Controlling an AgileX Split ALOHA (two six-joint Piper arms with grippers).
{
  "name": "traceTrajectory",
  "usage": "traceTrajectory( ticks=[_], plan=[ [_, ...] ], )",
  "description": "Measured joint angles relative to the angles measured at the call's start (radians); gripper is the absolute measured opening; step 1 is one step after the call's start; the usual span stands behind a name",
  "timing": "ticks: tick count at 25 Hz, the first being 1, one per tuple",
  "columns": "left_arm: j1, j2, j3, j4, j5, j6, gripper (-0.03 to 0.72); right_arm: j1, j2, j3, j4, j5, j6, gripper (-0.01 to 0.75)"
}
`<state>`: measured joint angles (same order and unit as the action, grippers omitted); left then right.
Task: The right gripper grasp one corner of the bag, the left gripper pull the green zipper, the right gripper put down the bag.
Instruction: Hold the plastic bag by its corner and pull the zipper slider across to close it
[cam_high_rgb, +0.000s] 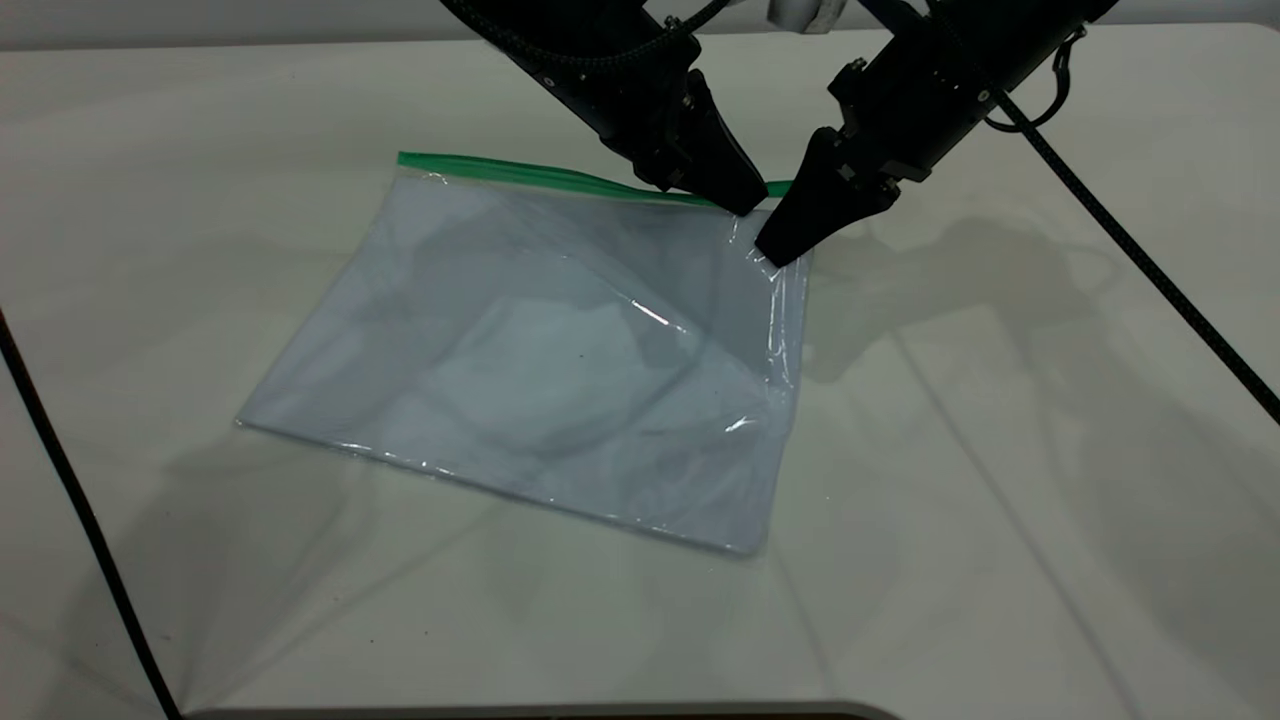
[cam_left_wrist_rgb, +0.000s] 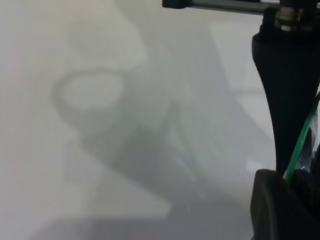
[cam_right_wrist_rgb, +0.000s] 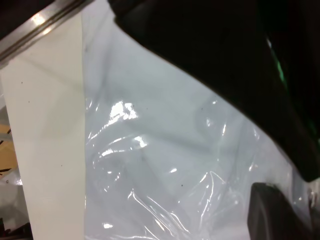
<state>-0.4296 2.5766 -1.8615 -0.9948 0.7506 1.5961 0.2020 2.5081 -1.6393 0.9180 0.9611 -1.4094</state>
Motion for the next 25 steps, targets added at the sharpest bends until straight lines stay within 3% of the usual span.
traceTrajectory(
  ticks=[25],
  plan=[
    [0.049, 0.000, 0.000, 0.012, -0.016, 0.004, 0.064, -0.059, -0.001, -0.002, 0.046, 0.021, -0.009, 0.034]
  ],
)
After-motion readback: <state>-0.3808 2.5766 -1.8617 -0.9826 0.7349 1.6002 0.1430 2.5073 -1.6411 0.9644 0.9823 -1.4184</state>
